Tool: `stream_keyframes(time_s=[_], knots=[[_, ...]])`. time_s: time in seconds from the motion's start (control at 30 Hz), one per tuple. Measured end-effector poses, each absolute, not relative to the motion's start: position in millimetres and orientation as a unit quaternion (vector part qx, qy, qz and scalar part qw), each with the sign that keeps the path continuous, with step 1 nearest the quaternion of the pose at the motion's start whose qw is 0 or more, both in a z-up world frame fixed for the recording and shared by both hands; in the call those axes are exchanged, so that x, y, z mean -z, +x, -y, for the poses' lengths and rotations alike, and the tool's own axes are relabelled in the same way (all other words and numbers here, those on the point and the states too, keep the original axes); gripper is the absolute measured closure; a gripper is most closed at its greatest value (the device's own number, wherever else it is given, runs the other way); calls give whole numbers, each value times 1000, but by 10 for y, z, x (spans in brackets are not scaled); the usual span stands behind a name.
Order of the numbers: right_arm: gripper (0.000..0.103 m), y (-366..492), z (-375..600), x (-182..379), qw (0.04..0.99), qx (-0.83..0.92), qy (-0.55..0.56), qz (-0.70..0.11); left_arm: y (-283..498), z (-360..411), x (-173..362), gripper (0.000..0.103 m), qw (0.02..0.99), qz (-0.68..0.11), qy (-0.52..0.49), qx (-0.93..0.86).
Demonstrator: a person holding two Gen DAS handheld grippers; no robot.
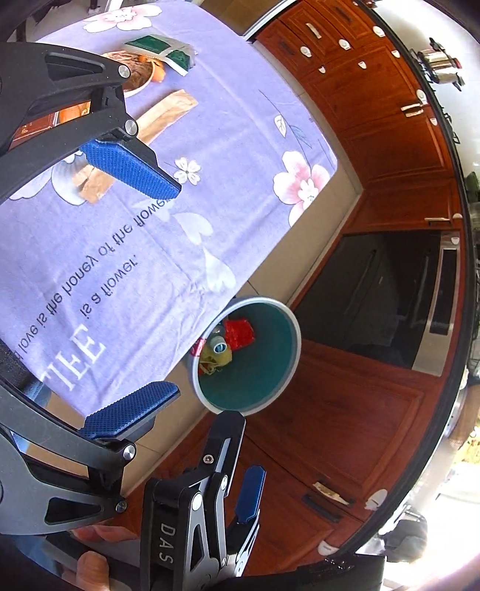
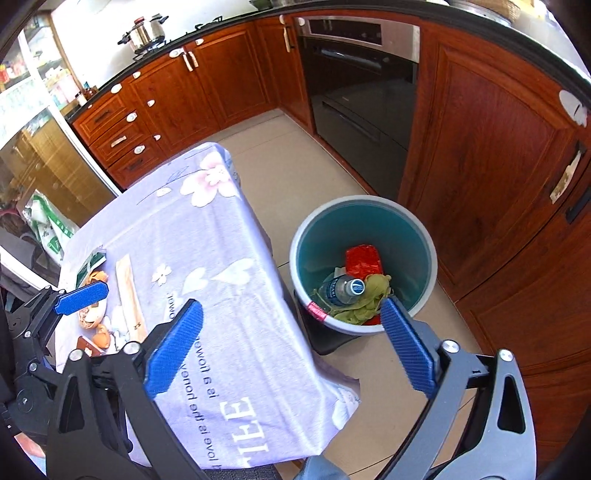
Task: Collect trash
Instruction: 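Move both tools back over the table, then grasp the brown carton edge with the left tool while the right tool grasps the carrot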
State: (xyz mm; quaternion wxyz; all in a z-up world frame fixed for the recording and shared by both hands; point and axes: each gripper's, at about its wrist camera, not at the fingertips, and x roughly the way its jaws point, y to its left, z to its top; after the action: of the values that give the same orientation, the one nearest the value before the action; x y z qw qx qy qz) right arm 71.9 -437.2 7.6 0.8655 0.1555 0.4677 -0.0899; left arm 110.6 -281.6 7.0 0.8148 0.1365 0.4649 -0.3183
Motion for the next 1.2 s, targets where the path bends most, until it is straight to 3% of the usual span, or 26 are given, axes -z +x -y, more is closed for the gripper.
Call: stream_keyframes(time_s=[0.3,0.67,1.2], knots=[[8,727,3662,-50,862,44,126,-489,929,1896,47,4,826,-471,132,280],[8,809,2505,415,830,-53,82,-549,753,539,519,4,826,-517,127,184],[8,684,1393,877,780,-150,20,-607,62,-615,899,4,824,-527,148,150]])
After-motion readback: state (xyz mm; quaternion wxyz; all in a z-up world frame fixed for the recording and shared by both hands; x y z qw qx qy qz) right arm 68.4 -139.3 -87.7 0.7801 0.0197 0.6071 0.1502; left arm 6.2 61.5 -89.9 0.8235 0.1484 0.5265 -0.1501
